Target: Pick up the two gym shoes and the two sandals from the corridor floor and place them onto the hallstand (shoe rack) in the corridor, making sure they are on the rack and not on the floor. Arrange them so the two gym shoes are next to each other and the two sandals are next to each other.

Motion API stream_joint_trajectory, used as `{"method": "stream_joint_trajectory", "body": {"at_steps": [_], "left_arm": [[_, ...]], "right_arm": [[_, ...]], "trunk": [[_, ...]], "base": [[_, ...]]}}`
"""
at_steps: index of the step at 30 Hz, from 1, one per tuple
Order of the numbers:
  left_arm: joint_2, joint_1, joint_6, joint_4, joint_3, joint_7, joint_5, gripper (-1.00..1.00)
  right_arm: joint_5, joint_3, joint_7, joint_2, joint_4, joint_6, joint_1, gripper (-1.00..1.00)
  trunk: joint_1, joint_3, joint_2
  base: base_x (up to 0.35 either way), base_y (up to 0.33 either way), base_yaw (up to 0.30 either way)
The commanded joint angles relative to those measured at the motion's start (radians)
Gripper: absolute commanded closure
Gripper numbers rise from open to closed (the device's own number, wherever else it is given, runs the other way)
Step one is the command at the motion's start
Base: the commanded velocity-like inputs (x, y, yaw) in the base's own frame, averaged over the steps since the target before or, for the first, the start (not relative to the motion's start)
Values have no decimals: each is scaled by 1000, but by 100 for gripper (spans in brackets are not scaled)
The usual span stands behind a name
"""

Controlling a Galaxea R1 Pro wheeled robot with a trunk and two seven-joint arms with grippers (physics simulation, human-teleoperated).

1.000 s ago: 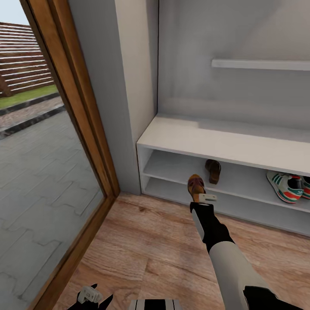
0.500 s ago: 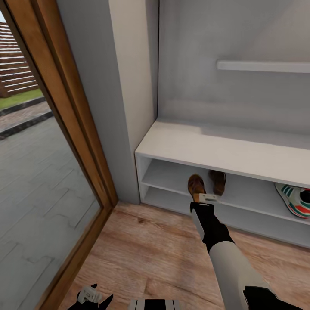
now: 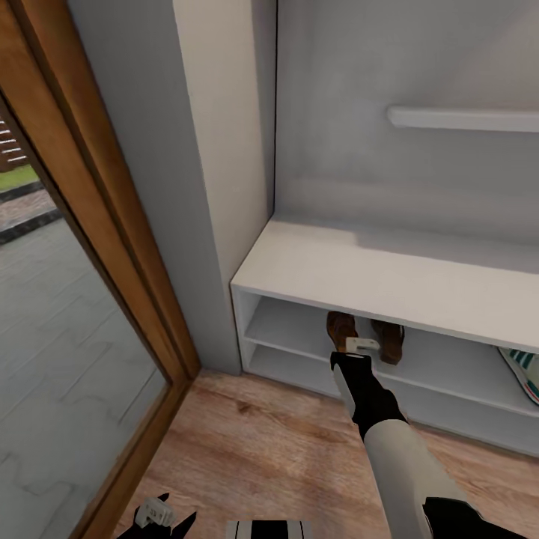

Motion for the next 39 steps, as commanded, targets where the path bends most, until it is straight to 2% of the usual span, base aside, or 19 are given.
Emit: {"method": "stream_joint_trajectory", "body": {"at_steps": [1,8,17,39], "left_arm": [[-2,-1,-4,0,7,-5,-11,-100],[-2,-1,-3,0,7,-5,-11,-100],[-3,-1,-4,0,7,-5,-11,-100],[-2,-1,-5,0,7,-5,-11,-100]], "right_arm": [[11,-4,3,1,-1,8,0,100],[11,-4,3,1,0,8,0,100],[11,-4,3,1,1,8,0,100],[11,-4,3,1,2,8,0,100]], "trunk": [[0,-1,0],[0,-1,0],[0,-1,0],[0,-1,0]], "base": [[335,0,0],[224,0,0],[31,-11,-149],[22,0,-3]]}}
